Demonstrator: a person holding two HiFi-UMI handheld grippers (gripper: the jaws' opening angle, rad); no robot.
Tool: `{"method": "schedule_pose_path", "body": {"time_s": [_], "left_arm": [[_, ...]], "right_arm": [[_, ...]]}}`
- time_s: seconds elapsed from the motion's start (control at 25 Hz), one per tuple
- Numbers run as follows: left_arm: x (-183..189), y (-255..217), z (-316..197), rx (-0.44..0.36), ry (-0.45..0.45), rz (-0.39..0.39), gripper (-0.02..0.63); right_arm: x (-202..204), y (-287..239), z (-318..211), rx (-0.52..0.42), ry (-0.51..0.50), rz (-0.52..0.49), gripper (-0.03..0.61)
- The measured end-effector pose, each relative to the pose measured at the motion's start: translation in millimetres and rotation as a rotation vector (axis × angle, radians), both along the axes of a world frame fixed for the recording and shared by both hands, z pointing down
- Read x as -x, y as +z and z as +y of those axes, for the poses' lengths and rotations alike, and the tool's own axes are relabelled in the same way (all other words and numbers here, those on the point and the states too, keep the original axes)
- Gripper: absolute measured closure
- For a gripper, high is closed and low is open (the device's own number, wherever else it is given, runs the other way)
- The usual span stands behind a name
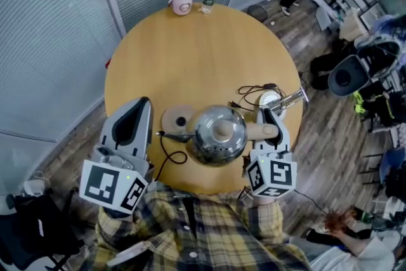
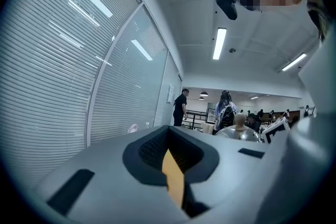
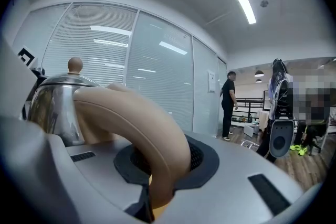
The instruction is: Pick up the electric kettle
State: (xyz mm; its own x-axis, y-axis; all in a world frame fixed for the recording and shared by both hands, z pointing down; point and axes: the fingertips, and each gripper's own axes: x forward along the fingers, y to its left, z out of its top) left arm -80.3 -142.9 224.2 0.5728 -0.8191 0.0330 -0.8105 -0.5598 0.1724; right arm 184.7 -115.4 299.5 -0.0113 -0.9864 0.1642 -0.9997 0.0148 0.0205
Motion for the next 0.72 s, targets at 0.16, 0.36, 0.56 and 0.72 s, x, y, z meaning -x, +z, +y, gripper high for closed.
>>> {"method": "schedule_pose_path", "body": {"time_s": [0.16,0.36,0.56,0.72], "left_arm": [[0.5,5.1,-1.2,0.013,0.002,0.003,0.611],[-9.9,2.2,4.8,0.005,0.005,-0.002,0.611],[-11.8,5.1,4.1,0.011,0.009,-0.011,0.611],[-7.6,9.4,1.4,0.011,0.008,-0.011,0.612]], "right_arm": [[-3.9,-4.0,6.9,0.003,0.007,-0.003,0.511],[-18.9,-8.0,18.0,-0.008,0.023,0.002,0.511],[-20.4,-8.5,20.8,-0.005,0.039,0.008,0.511],[-15.7,-4.2,16.9,-0.002,0.039,-0.003,0.511]]}}
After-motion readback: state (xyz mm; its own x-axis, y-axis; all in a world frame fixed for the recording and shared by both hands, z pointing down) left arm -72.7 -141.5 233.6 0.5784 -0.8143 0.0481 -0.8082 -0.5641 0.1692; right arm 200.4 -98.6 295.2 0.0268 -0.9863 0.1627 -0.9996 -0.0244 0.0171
